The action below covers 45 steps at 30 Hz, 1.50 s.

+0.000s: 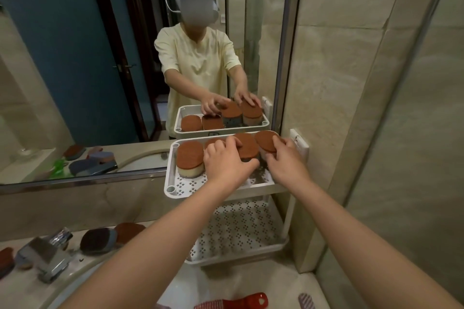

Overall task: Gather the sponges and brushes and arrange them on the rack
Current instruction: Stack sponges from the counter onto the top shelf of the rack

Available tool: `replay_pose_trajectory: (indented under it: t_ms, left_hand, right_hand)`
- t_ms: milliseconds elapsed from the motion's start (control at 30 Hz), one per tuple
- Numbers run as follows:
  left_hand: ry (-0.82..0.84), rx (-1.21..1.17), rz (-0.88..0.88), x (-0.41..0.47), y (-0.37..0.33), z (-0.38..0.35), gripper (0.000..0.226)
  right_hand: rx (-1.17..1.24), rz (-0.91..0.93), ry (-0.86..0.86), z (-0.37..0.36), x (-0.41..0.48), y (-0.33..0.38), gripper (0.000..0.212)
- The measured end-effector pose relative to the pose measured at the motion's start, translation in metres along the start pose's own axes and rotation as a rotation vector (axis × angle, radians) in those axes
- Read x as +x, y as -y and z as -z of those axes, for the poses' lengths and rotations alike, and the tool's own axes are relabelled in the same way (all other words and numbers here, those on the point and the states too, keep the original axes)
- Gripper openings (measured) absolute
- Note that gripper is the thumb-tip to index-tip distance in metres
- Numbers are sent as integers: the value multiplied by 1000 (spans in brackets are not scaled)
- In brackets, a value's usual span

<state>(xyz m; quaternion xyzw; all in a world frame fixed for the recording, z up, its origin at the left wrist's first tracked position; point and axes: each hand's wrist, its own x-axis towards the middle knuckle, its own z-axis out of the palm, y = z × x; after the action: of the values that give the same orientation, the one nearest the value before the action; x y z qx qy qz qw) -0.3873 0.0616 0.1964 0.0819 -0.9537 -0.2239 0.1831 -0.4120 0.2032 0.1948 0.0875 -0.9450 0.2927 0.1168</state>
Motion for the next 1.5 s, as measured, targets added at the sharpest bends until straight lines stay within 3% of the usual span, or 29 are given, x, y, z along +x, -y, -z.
replay_pose_trajectory:
  t_ms: [300,533,867,1000,1300,1500]
  left_hand:
    - [35,144,-91,6,5,-11,68]
    - [117,152,-29,8,9,-14,56]
    - [109,123,-29,10,9,-14,60]
    - [22,100,-70,1,6,-1,65]
    - [-190,-209,-127,-56,42,43,31]
    - [-320,-348,-4,-95,92,75,28]
  right_hand:
    - [-264,47,130,-11,12,-3,40]
    - [-288,29,-57,-8,7,-2,44]
    - [-220,74,-116,-10,1,-2,36]
    - [-104,146,-194,-6,-5,1,28]
    - [226,312,-181,-28,-39,51,28]
    - [335,472,-153,-57,-66,110,27]
